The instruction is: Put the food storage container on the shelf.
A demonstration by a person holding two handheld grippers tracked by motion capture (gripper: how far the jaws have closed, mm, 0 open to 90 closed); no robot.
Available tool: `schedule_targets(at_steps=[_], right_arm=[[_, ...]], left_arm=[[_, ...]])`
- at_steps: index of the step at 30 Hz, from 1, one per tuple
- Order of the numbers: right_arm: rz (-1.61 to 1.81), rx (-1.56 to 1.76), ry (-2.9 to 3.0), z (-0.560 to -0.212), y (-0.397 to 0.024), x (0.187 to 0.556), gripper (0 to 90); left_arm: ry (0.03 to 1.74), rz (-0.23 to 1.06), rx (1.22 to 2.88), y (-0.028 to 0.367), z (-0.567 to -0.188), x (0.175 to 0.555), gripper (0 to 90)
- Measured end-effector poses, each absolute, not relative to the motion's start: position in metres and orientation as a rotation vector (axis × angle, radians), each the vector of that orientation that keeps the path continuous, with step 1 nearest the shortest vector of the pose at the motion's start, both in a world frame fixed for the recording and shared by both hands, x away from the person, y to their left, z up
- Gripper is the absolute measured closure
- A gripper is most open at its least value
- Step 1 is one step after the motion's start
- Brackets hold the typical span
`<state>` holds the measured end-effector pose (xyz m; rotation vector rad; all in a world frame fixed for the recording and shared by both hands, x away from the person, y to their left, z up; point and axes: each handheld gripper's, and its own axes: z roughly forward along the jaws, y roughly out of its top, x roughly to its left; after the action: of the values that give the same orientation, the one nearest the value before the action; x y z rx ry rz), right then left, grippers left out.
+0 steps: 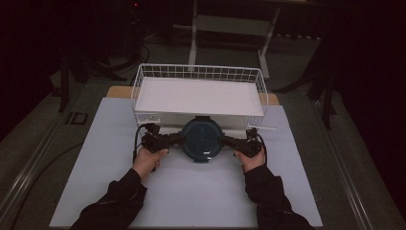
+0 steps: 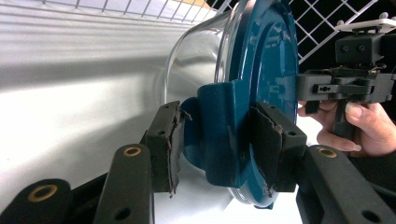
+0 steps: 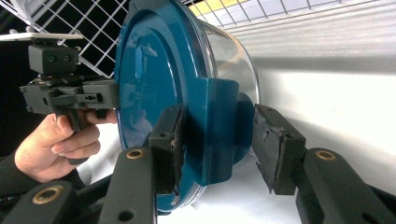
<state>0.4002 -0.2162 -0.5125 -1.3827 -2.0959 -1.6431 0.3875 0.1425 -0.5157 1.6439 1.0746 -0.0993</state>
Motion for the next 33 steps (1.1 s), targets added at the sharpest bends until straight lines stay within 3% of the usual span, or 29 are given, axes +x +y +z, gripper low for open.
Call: schedule_targets(at_steps=[7, 33], right_arm=[[-1.645, -1.432, -2.099, -0.512, -0.213, 0.397, 52.3], [-1.697, -1.495, -2.197, -0.505, -0.206, 0.410, 48.7]], left_arm=[[1.087, -0.127, 1.615, 0.143, -0.520, 0.392, 51.6], [1.135, 0.014, 1.613, 0.140, -0.517, 0.397, 41.7]])
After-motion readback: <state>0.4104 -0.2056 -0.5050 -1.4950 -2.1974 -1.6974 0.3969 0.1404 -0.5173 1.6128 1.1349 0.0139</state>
